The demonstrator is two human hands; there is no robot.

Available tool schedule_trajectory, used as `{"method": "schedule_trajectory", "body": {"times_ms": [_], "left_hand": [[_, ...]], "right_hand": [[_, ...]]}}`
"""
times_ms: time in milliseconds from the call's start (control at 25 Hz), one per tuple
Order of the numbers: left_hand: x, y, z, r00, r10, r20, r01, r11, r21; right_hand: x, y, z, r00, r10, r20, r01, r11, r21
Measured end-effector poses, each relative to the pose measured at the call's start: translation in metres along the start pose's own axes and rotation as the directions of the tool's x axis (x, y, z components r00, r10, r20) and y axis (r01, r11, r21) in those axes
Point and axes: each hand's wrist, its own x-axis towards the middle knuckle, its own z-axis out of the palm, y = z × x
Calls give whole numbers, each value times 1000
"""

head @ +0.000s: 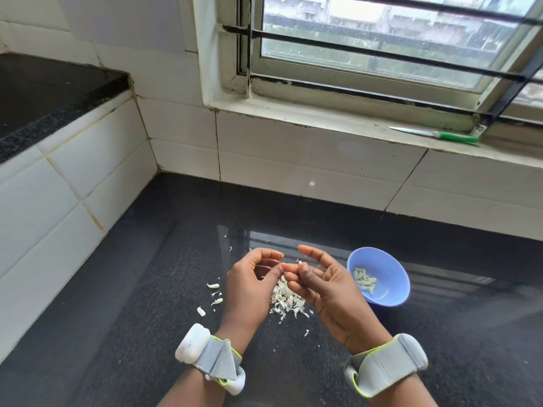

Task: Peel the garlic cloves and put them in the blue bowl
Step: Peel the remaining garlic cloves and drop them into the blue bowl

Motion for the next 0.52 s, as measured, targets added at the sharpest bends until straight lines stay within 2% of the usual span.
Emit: {"method": "schedule_trajectory", "body": {"times_ms": [160,360,520], "left_hand": [[0,-2,0,1000,12,-10,-12,1000,13],[-4,4,-1,999,33,15,-32,998,-60],[-5,4,-1,998,66,7,-66,998,-5]], "right_hand": [[1,2,0,997,-66,-38,61,990,-128],[0,2,-2,998,-61,-8,60,993,-104],[1,3,-3,996,-93,-17,90,987,-130]]}}
